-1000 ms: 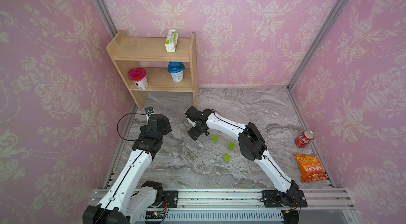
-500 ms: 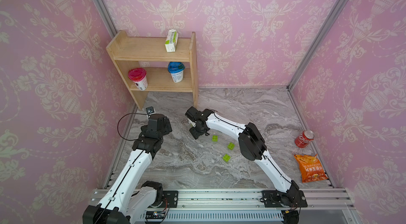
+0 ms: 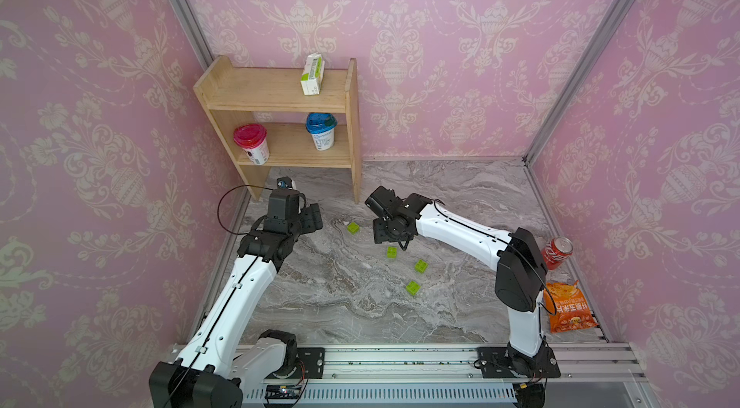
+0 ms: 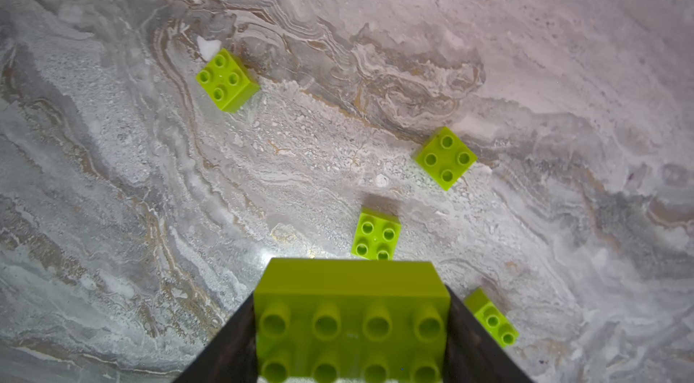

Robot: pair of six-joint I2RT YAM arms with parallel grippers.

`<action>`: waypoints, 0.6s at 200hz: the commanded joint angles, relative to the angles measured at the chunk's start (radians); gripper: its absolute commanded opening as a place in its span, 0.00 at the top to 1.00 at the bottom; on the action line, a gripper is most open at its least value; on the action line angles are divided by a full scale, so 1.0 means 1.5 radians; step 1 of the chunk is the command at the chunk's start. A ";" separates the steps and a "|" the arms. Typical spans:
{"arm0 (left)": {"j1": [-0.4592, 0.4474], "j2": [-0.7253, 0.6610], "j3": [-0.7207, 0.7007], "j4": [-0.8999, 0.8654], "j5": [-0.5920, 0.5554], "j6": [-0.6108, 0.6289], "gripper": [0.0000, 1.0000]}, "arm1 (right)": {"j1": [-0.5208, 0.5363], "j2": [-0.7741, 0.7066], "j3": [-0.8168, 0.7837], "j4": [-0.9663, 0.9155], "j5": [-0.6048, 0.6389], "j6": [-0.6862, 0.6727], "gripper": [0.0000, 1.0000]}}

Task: Assemble the letter v with lego
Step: Assemble the lego brick with the lego brick.

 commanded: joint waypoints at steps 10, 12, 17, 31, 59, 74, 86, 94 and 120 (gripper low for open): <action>-0.005 -0.011 -0.030 0.024 0.010 0.018 0.11 | -0.002 0.026 -0.050 0.026 0.012 0.106 1.00; -0.005 -0.012 -0.031 0.026 0.010 0.019 0.11 | -0.002 0.027 -0.050 0.026 0.013 0.109 1.00; -0.006 -0.012 -0.034 0.028 0.009 0.021 0.11 | -0.002 0.030 -0.051 0.026 0.014 0.116 1.00; -0.005 -0.014 -0.033 0.025 0.000 0.026 0.11 | -0.002 0.036 -0.058 0.030 0.014 0.137 1.00; -0.005 -0.030 -0.043 0.033 -0.005 0.027 0.11 | -0.001 0.047 -0.069 0.050 -0.001 0.164 1.00; -0.005 -0.034 -0.048 0.033 -0.006 0.027 0.11 | 0.001 0.053 -0.068 0.049 0.002 0.175 1.00; -0.005 -0.035 -0.051 0.034 -0.006 0.029 0.11 | 0.002 0.057 -0.068 0.048 0.003 0.180 1.00; -0.005 -0.035 -0.052 0.034 -0.007 0.029 0.11 | 0.002 0.060 -0.067 0.043 0.008 0.182 1.00; -0.006 -0.037 -0.053 0.039 -0.005 0.028 0.11 | 0.000 0.073 -0.060 0.029 0.013 0.178 1.00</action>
